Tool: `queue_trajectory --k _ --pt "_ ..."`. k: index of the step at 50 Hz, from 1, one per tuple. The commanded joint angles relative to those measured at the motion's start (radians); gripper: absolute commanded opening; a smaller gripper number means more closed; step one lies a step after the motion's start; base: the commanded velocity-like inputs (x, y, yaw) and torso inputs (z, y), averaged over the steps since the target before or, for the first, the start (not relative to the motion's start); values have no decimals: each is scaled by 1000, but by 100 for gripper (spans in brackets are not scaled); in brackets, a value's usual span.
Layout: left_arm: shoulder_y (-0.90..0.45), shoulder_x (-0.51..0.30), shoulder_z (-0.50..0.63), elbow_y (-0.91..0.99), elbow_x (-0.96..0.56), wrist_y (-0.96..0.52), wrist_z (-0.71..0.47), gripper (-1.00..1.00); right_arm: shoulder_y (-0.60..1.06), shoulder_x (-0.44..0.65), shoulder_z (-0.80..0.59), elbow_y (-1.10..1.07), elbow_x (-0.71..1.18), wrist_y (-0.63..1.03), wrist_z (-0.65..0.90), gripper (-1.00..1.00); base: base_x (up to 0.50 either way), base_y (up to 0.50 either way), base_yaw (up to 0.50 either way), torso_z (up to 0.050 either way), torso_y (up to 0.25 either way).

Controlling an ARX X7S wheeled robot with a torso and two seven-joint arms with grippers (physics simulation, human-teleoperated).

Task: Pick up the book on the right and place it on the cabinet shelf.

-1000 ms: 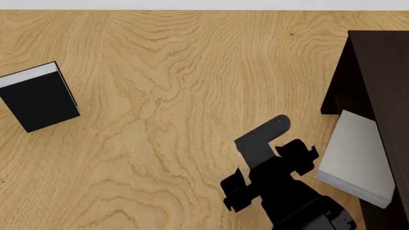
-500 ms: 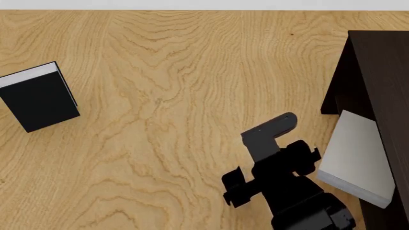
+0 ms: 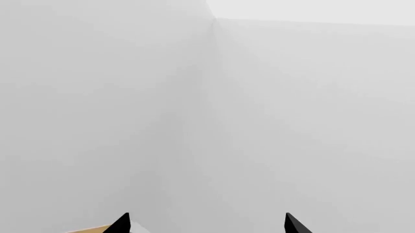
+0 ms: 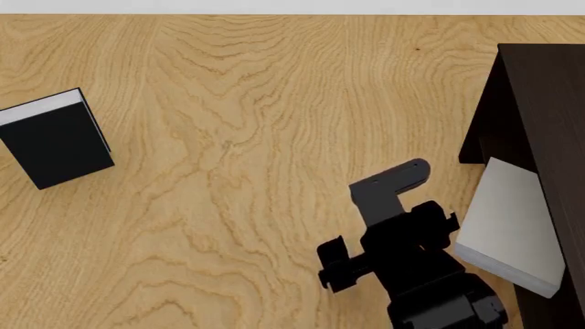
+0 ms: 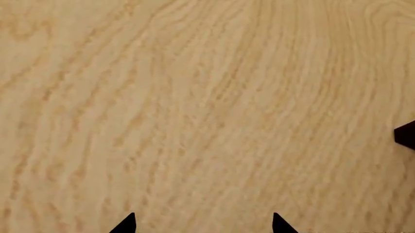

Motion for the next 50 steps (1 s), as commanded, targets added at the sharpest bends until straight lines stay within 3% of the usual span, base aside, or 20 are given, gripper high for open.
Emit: queue_trajectory --k 1,31,50 --pt "-1 1 2 -1 1 -1 0 100 8 -8 13 41 7 12 -12 100 0 0 0 0 0" --pt "-3 -2 1 -1 0 -3 -2 100 5 32 41 26 29 63 17 100 0 0 -2 0 0" --pt "-4 4 3 -4 0 1 5 100 -16 128 57 -126 54 121 111 100 0 -1 -3 0 0"
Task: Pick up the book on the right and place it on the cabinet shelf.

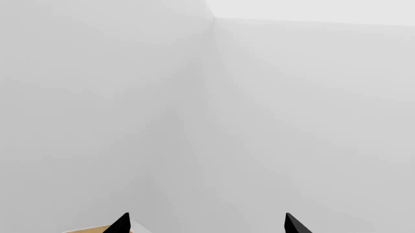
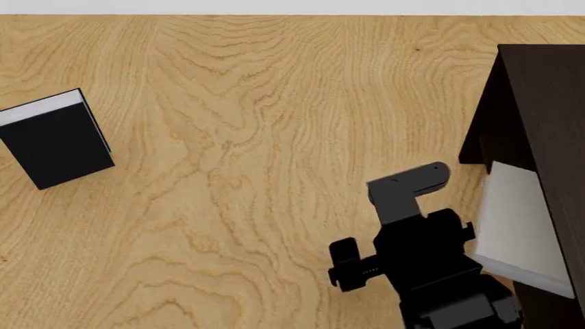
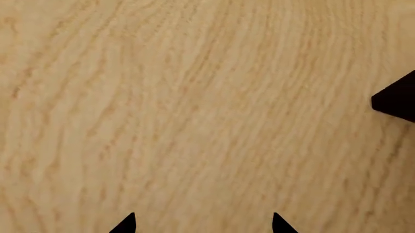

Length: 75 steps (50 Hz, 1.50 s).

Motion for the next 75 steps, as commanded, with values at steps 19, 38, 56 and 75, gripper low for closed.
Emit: queue_trajectory --k 19,38,56,75 --pt "2 0 -2 7 -2 -2 -5 100 -8 78 27 2 -7 32 52 100 0 -1 -3 0 0" --pt "2 0 -1 6 -3 -1 -3 100 0 51 36 115 -12 19 33 100 0 -1 -3 0 0" --pt "4 2 -2 4 -4 3 4 100 8 61 62 149 5 56 60 100 -1 -2 -4 0 0" --pt "4 4 -3 5 -8 6 7 100 -18 129 68 -31 24 109 125 100 -1 -1 -6 0 0"
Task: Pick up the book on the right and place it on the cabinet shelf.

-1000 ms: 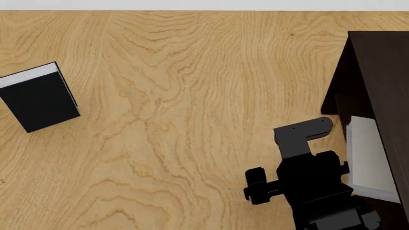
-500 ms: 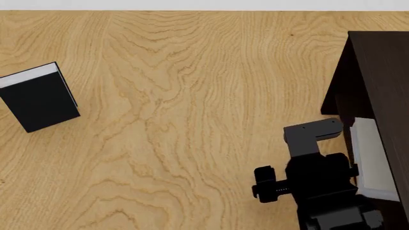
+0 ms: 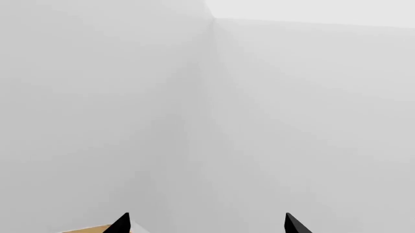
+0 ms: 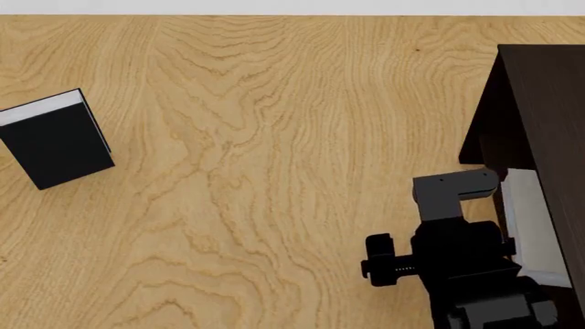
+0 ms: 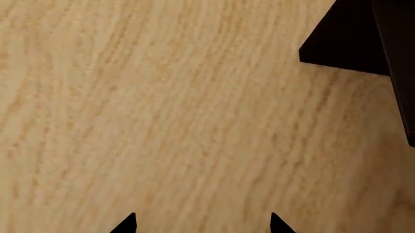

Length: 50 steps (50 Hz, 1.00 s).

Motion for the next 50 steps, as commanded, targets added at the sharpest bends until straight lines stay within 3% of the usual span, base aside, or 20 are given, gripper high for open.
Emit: queue_trajectory --k 1,50 --pt "0 0 -1 1 -2 1 -1 100 -21 78 -12 -65 -39 39 67 100 0 0 -5 0 0" --pt "-7 -1 6 -6 4 -1 3 100 13 283 8 -907 63 182 284 100 0 0 0 0 0"
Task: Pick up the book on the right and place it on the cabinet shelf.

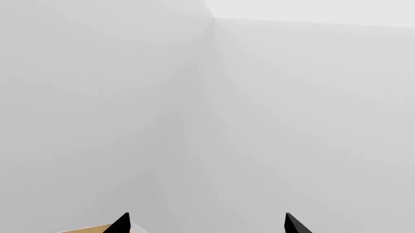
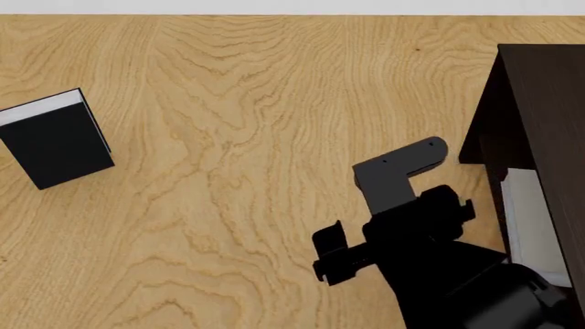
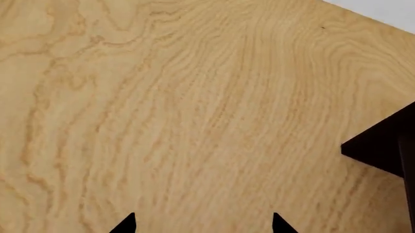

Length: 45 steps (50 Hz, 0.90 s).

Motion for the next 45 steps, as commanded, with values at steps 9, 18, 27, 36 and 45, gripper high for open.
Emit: queue_trajectory --k 9,18,27,36,45 --pt "-2 2 2 -2 2 0 3 100 47 114 53 -356 83 56 116 100 0 0 0 0 0" --pt "-1 -1 2 0 1 -4 -1 100 59 164 81 -481 121 65 165 100 0 0 0 0 0" --pt "-1 0 3 -3 3 -4 2 100 60 244 132 -626 185 55 231 100 0 0 0 0 0" --pt "0 -3 0 1 0 -7 -3 100 48 322 178 -757 236 26 290 100 0 0 0 0 0" --pt "1 -6 -3 3 -1 -8 -5 100 42 382 210 -868 272 5 342 100 0 0 0 0 0"
